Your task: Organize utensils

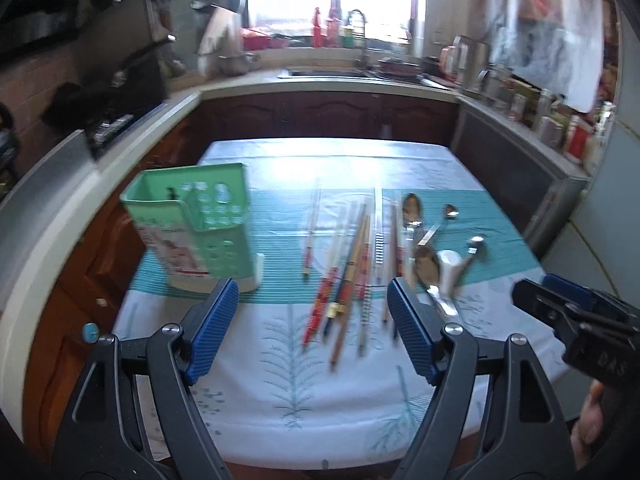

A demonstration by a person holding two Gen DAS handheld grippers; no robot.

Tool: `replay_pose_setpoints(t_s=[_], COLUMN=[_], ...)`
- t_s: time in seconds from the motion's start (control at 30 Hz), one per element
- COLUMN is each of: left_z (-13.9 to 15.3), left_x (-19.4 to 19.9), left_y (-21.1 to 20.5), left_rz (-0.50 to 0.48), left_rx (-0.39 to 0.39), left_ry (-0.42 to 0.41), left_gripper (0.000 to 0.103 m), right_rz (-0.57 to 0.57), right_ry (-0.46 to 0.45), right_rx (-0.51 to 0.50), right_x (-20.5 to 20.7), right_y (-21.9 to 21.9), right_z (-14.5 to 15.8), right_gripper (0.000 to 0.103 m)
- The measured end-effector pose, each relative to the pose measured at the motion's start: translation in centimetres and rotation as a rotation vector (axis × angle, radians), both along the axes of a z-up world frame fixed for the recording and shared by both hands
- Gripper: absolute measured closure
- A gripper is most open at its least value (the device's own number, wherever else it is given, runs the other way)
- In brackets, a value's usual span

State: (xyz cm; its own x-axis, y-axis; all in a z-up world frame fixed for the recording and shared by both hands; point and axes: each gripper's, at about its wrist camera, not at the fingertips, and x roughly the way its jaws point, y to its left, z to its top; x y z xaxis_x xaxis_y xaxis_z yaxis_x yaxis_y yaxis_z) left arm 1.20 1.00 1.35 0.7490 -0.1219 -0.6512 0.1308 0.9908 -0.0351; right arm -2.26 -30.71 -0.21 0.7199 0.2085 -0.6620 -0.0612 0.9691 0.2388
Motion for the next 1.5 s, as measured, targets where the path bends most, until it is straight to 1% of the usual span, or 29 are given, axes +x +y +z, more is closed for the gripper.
replay_pose_setpoints(t_s=[0.17, 0.23, 0.3, 0.4, 0.47, 0.53, 0.6, 0.67, 0.77, 0.83, 0.9, 1.0, 1.13, 1.27, 1.37, 1.5], left_z=[0.1, 0.0, -0.1, -0.7, -1.2, -1.9, -2.6, -3.3, -4.1, -4.5, -5.0, -6.0, -7.6, -9.4, -10.4, -11.3], left_x=[1.5, 2.3, 3.2, 5.0, 6.2, 7.4, 8.8, 9.8, 11.2, 11.9, 12.6, 13.6, 14.6, 15.8, 16.6, 17.9], left_y=[-0.7, -1.0, -1.2, -1.6, -1.8, -2.2, -2.9, -3.6, -5.1, -6.4, -7.8, -10.2, -12.4, -13.6, -14.2, -15.0], left_rz=[-0.028, -0.041, -0.063, -0.09, -0.102, -0.123, -0.144, -0.162, -0.204, -0.225, -0.248, -0.284, -0.309, -0.317, -0.331, -0.357], left_rx=[0.024, 0.028, 0.025, 0.023, 0.013, 0.003, 0.001, -0.004, -0.005, 0.003, 0.005, 0.009, 0.014, 0.018, 0.011, 0.007], left_ry=[0.018, 0.025, 0.035, 0.062, 0.089, 0.119, 0.148, 0.174, 0.195, 0.204, 0.218, 0.242, 0.292, 0.348, 0.393, 0.426], left_gripper=[0.028, 0.028, 0.028, 0.028, 0.03, 0.037, 0.04, 0.043, 0.046, 0.052, 0.056, 0.058, 0.068, 0.071, 0.071, 0.071], right_rz=[0.015, 0.026, 0.035, 0.041, 0.045, 0.054, 0.062, 0.06, 0.047, 0.04, 0.033, 0.011, -0.051, -0.123, -0.17, -0.202], right_ry=[0.044, 0.076, 0.102, 0.13, 0.155, 0.19, 0.233, 0.275, 0.325, 0.343, 0.363, 0.391, 0.425, 0.471, 0.502, 0.538], right_rx=[0.059, 0.088, 0.1, 0.086, 0.09, 0.097, 0.118, 0.133, 0.148, 0.154, 0.163, 0.168, 0.179, 0.212, 0.214, 0.211], right_x=[0.8, 1.5, 2.3, 3.7, 4.9, 6.2, 7.5, 8.7, 10.3, 11.1, 11.7, 12.7, 14.0, 15.1, 16.2, 17.3], right_y=[-1.2, -1.9, -2.4, -2.8, -3.0, -3.2, -3.4, -3.7, -4.1, -4.4, -4.7, -5.7, -7.9, -10.5, -12.0, -12.9], right_z=[0.1, 0.3, 0.4, 0.5, 0.3, -0.1, -0.9, -1.8, -2.9, -3.5, -3.9, -4.5, -5.4, -7.0, -8.0, -9.0], right_gripper=[0.04, 0.041, 0.048, 0.051, 0.055, 0.058, 0.064, 0.067, 0.068, 0.068, 0.068, 0.068, 0.068, 0.068, 0.068, 0.068])
